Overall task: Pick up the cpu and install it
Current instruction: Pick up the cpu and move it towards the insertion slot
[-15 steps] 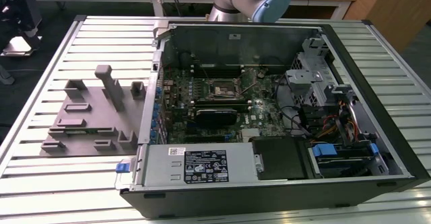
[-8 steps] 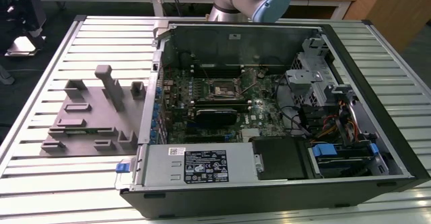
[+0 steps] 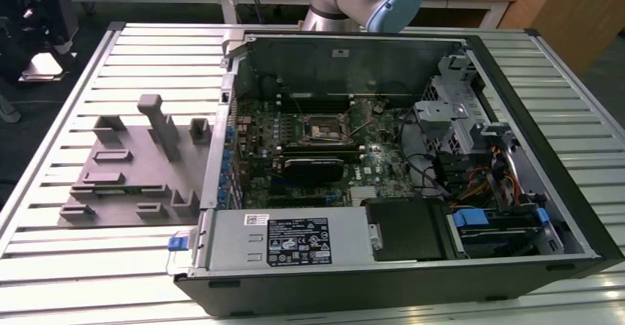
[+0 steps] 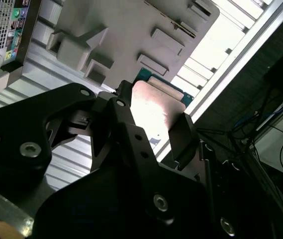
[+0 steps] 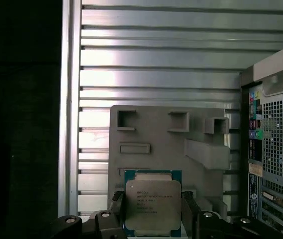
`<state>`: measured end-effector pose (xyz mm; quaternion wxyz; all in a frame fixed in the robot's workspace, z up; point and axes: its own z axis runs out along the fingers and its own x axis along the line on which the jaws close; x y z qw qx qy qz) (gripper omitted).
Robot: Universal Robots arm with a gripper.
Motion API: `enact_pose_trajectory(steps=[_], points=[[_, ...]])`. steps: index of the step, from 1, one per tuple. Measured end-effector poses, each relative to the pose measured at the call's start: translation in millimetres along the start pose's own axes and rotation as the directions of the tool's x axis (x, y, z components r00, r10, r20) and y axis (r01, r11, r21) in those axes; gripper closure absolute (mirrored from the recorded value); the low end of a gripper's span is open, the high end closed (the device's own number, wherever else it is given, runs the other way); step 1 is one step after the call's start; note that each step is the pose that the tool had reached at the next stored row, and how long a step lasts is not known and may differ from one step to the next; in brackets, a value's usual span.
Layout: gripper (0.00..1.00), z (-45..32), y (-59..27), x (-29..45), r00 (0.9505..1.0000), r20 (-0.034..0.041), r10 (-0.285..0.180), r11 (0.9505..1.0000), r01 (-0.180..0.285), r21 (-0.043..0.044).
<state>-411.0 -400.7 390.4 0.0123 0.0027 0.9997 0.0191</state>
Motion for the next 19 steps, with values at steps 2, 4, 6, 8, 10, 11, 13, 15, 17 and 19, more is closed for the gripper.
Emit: enact_pose_trajectory(steps=[2, 4, 6, 8, 10, 11, 13, 15, 17, 19], points=[[0.46, 0.1, 0.0, -2.7, 1.0, 0.0, 0.0, 1.0, 0.0, 0.0], [0.46, 0.1, 0.1, -5.6, 1.0, 0.0, 0.0, 1.0, 0.0, 0.0], [0.46, 0.3, 0.1, -8.8, 1.0, 0.0001, 0.0, 1.0, 0.0, -0.0001], [0.46, 0.3, 0.2, -11.7, 1.0, 0.0, 0.0, 1.0, 0.0, 0.0], [0.46, 0.4, 0.2, -14.5, 1.0, 0.0, 0.0, 1.0, 0.0, 0.0], [0.46, 0.4, 0.2, -15.9, 1.0, 0.0, 0.0, 1.0, 0.0, -0.0001], [0.46, 0.5, 0.3, -18.7, 1.0, 0.0, 0.0, 1.0, 0.0, 0.0], [0.46, 0.6, 0.3, -21.5, 1.0, 0.0001, 0.0, 1.0, 0.0, -0.0001], [0.46, 0.6, 0.4, -24.5, 1.0, 0.0, 0.0, 1.0, 0.0, -0.0001], [0.46, 0.7, 0.4, -27.5, 1.0, 0.0, 0.0, 1.0, 0.0, 0.0]])
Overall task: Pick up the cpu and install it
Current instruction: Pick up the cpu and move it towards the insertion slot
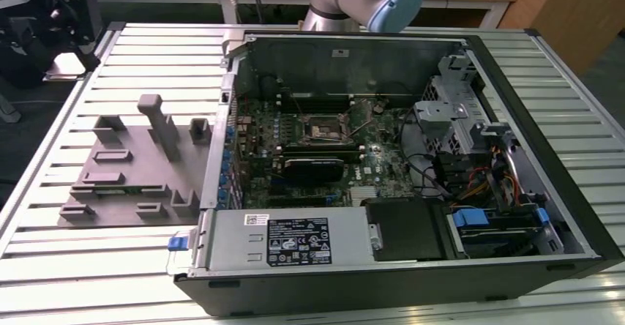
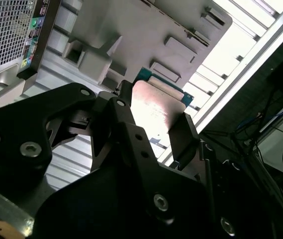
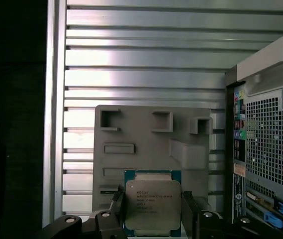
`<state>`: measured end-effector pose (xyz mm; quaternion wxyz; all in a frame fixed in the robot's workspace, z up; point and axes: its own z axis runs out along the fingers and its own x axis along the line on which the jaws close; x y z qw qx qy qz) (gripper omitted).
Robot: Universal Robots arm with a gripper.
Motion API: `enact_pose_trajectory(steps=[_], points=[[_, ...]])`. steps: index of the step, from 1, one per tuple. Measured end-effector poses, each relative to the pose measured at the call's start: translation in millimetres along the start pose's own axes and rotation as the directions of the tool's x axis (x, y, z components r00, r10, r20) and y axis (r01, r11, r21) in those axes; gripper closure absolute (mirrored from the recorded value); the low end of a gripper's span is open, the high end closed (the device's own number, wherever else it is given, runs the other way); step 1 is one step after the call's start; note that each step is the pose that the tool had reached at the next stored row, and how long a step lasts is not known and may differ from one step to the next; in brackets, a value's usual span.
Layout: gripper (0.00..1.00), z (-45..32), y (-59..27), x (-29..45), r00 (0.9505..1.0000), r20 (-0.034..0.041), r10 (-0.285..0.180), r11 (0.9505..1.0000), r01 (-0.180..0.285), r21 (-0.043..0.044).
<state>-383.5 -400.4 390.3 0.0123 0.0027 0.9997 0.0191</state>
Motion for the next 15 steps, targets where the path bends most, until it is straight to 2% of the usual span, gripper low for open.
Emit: enact_pose_trajectory(steps=[15], points=[[0.46, 0.6, 0.4, -24.3, 1.0, -0.0001, 0.0, 1.0, 0.0, 0.0]])
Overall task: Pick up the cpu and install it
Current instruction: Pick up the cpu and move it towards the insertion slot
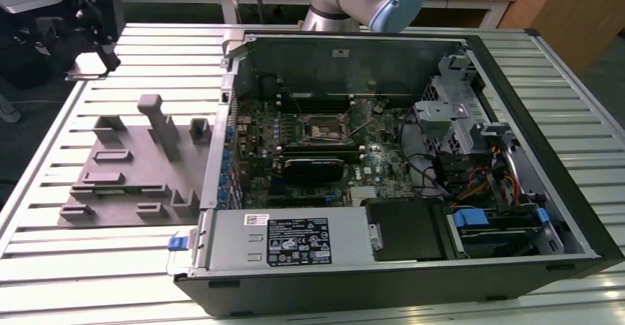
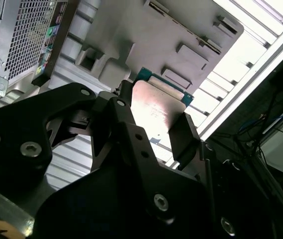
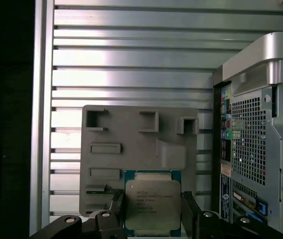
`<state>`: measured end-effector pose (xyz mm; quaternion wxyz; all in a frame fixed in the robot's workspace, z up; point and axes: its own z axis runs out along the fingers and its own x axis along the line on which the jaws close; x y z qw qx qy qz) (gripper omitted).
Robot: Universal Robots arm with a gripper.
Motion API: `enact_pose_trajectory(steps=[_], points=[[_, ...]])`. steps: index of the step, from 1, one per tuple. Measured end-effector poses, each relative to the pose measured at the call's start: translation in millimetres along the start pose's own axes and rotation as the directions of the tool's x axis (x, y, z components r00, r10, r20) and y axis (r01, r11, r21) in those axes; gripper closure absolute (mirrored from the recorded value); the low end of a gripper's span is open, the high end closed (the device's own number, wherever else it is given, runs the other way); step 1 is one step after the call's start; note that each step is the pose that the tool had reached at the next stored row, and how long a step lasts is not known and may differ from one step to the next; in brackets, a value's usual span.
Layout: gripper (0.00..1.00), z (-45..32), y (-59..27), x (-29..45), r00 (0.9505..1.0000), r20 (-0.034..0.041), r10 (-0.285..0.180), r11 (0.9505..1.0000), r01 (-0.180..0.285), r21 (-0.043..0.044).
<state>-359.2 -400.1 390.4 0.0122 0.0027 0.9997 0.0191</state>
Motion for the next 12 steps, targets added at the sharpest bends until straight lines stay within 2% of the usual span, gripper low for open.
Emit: enact_pose_trajectory(steps=[12], points=[[0.46, 0.4, 0.4, -16.7, 1.0, 0.0001, 0.0, 1.0, 0.0, 0.0]])
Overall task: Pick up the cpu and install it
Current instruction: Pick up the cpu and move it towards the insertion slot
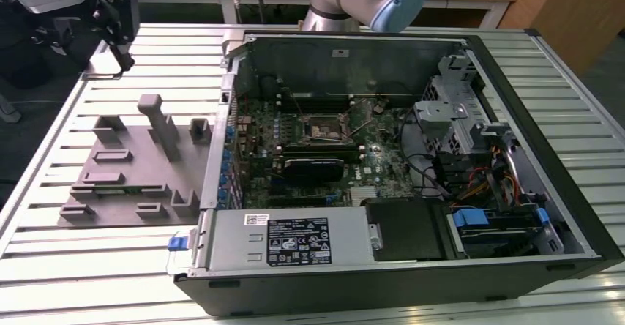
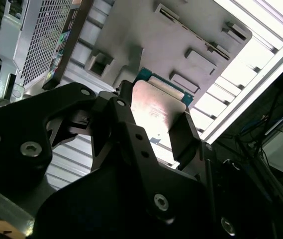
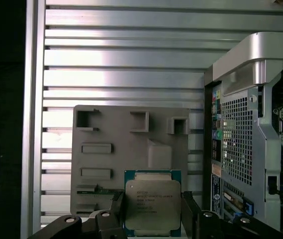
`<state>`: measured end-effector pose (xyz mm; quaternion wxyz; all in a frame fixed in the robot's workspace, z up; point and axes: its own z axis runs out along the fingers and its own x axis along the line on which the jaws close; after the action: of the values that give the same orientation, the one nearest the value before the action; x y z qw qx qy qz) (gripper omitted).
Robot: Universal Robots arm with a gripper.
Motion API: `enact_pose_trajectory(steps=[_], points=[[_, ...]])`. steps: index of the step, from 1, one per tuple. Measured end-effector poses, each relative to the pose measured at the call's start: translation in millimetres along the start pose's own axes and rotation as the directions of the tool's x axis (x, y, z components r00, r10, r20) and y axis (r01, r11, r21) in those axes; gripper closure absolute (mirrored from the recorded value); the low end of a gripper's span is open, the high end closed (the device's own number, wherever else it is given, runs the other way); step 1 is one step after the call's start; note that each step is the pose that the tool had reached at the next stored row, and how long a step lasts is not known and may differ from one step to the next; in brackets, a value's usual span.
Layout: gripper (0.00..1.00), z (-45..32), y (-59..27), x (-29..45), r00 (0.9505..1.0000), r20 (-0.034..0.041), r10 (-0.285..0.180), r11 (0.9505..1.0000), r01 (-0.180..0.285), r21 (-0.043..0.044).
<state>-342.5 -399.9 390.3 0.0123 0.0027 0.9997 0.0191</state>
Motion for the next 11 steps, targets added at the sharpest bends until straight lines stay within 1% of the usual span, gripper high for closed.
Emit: enact_pose_trajectory(steps=[11], points=[[0.46, 0.4, 0.3, -14.8, 1.0, 0.0, 0.0, 1.0, 0.0, 0.0]])
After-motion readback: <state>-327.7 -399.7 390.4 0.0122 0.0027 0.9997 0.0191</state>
